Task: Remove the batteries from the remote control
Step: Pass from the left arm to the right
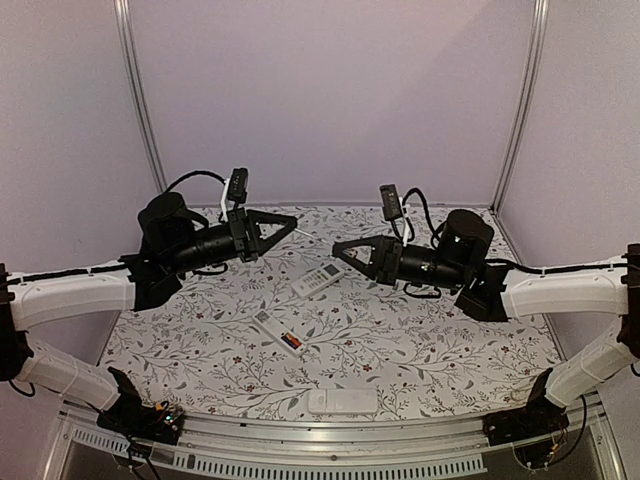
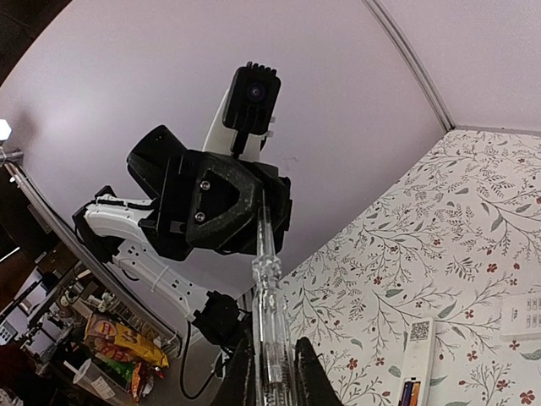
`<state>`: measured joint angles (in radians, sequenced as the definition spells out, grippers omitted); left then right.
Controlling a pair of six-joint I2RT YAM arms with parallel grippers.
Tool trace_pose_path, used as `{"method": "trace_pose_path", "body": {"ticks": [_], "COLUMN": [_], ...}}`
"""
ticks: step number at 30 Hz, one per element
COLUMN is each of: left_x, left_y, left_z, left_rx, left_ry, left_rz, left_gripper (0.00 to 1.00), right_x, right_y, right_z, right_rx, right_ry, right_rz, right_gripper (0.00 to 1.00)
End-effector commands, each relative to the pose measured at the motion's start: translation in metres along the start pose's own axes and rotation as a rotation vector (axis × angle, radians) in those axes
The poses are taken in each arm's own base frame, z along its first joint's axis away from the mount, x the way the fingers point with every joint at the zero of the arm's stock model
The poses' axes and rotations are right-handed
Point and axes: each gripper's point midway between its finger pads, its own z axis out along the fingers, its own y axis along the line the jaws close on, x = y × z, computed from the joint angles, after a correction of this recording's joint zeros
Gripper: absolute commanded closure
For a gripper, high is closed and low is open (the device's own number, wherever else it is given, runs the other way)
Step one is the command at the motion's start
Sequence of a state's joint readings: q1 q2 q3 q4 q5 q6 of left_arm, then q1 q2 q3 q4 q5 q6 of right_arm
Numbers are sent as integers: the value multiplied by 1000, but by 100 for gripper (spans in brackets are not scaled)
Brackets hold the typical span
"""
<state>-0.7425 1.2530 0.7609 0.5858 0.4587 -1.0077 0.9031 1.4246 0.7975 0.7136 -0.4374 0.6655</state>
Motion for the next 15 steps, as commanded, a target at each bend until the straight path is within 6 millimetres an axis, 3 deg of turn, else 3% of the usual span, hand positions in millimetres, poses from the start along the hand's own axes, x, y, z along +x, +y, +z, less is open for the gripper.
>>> {"method": "trace_pose_path", "body": {"ticks": [1, 3, 7, 9, 15], "left_x": [13, 11, 6, 7, 39], "left_y": [19, 27, 46, 64, 139], "left_z": [-4, -11, -33, -44, -87], "left_rx": [-121, -185, -355, -463, -757], "left_ry": [36, 23, 2, 17, 143], "left_rz": [11, 22, 59, 64, 2], "left_gripper": [71, 48, 23, 18, 14], "right_x": [-11, -9, -1, 7, 42], "right_y": [-6, -11, -26, -36, -66], "right_z": [-6, -13, -22, -27, -50], "right_rx": [63, 96, 192, 245, 392], "right_ry": [-74, -84, -59, -28, 73], "right_rz": [8, 10, 3, 8, 40], "right_gripper": [100, 100, 100, 100, 100]}}
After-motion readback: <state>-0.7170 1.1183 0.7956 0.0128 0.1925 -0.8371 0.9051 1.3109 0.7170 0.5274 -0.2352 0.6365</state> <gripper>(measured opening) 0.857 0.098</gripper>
